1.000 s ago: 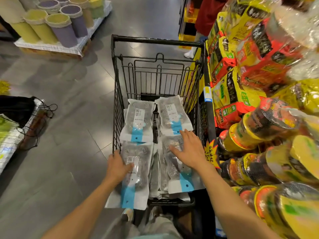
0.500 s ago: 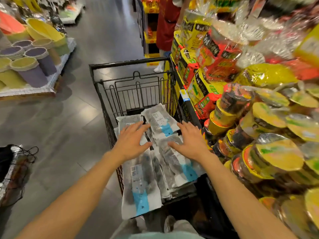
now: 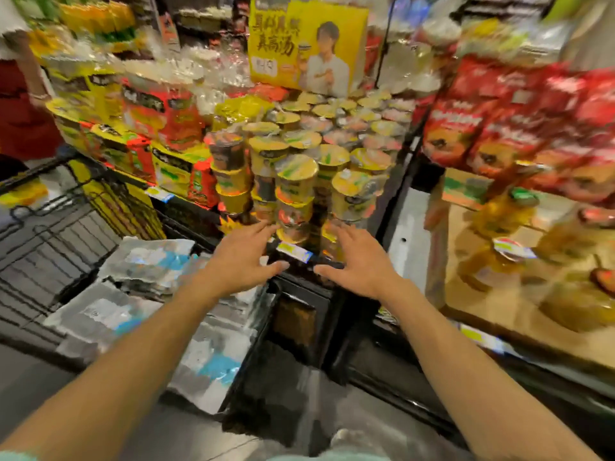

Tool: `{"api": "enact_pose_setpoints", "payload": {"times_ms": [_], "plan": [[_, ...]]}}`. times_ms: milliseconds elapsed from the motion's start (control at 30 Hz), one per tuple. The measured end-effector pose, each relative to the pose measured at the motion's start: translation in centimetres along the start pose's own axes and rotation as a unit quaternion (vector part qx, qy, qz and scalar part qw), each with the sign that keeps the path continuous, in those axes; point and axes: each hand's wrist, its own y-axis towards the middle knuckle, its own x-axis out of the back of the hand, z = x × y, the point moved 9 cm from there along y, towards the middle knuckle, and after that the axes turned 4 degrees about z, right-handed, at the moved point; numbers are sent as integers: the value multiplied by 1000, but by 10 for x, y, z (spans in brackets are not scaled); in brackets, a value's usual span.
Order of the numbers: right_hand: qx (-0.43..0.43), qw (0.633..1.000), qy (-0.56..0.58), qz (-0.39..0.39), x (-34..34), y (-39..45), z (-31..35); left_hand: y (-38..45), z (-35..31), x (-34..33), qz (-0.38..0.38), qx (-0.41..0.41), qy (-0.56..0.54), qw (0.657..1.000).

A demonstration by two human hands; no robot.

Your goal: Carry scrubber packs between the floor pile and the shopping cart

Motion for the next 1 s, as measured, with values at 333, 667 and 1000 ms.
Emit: {"api": "enact_pose_setpoints", "payload": {"times_ms": [333,667,1000], "plan": [[-364,927,6,-91,46,-378,-223,-3,-379,-52,55,-325,29,944],[-669,723,32,-168,37,-839,-291,-167,-777,-107,36,-593,33,804],[-789,580,60,-193,13,-1014,-299,-275,-965,-167,46,-757,15,651]]}}
